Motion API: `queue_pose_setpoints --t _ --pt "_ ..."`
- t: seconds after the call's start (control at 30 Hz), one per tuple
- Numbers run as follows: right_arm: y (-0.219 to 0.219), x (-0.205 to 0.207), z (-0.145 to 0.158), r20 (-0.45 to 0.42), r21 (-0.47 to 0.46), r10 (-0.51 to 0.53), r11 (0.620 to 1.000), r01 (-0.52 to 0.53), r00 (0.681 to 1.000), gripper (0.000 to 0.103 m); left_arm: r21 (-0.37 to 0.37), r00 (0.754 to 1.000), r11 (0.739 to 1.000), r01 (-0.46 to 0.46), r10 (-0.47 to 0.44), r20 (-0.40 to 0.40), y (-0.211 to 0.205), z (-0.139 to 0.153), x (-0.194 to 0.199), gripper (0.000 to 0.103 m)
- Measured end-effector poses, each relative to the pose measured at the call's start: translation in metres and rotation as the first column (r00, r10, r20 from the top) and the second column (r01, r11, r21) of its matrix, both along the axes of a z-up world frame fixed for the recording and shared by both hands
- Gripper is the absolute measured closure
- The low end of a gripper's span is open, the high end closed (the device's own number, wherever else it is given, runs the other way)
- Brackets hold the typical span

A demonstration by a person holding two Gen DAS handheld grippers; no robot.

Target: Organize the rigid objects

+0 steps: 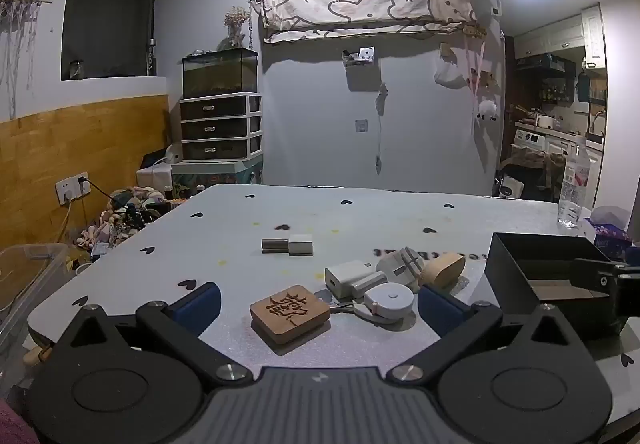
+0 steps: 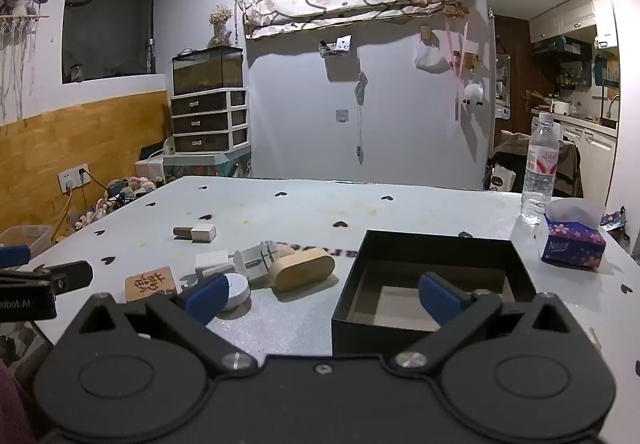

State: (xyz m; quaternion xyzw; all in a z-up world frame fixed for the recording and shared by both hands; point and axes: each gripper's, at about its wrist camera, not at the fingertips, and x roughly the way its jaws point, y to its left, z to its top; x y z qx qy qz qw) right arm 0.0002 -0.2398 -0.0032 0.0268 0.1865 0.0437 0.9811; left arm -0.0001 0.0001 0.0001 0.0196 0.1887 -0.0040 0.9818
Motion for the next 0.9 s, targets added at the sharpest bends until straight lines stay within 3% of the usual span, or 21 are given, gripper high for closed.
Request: queue_pose_setpoints --t 0.9 --pt "-0.0009 0.0 0.0011 -0.001 -0.006 -0.001 1.0 0.001 1.0 0.001 -0.003 1.0 1.0 -0.001 0.001 -0.002 -0.0001 -0.0001 0.0001 0.0"
